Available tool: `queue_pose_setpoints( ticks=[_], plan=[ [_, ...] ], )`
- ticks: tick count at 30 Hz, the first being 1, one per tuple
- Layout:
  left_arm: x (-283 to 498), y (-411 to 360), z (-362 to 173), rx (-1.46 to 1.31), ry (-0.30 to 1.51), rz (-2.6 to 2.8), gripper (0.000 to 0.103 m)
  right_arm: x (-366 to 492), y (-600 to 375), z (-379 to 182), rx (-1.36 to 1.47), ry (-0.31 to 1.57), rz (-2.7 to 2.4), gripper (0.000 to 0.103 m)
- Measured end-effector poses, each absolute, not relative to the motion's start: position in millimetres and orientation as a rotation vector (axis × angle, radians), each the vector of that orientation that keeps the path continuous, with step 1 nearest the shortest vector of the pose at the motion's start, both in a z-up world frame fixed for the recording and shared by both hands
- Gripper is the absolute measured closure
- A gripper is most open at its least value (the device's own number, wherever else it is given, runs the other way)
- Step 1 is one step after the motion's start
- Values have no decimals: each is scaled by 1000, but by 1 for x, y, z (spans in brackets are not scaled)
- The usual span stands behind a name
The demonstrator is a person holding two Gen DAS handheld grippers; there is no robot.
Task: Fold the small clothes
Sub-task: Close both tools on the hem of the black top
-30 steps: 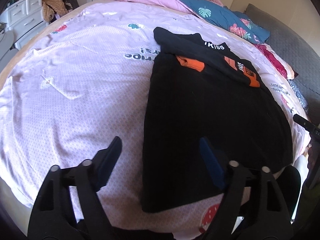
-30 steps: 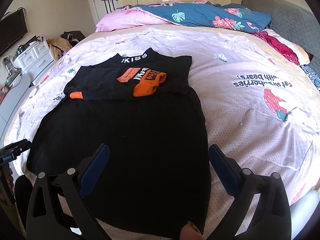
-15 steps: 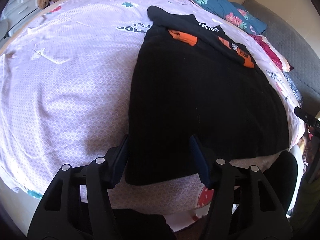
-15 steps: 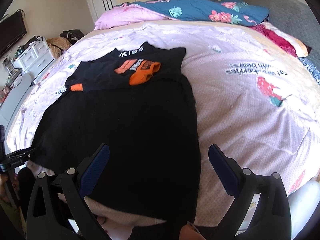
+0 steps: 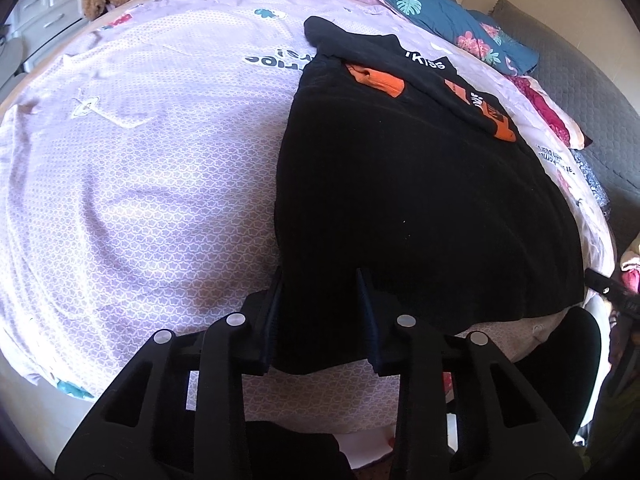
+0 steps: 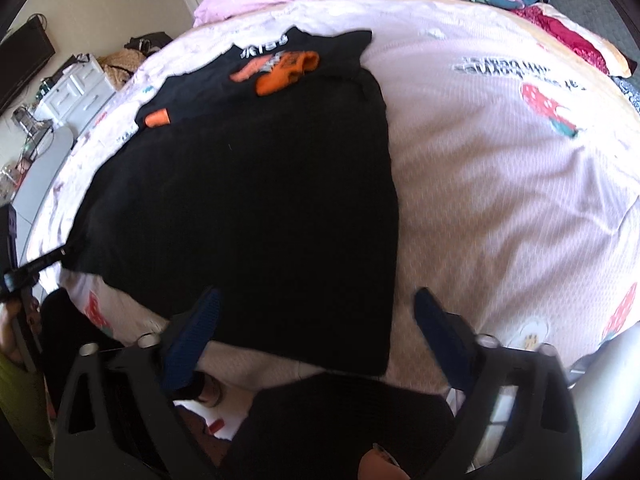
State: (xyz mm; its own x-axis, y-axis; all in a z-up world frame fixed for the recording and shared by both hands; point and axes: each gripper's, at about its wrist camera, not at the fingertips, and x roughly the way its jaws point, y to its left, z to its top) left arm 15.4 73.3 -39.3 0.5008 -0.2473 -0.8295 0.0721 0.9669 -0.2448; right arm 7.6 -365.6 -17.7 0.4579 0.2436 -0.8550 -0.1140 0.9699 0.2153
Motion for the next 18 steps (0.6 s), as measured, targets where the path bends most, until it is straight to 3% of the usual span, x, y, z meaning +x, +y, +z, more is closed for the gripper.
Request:
queue_pose_setpoints(
  ticks=[4,8,11,18],
  plan=[
    [15,73,-39,-186,1026,-198,83,4,-367,-31,117,1110,216,38],
    [12,75,-35,-203,1009,-204,93,1,-366,-28,56,1080,199,74],
    [10,78,-30,-219,993,-209,98,0,-366,-21,23,1047,196,91],
    [8,86,-9,-241,936,-220,100,1,-376,7,111,941,260,96]
  ],
)
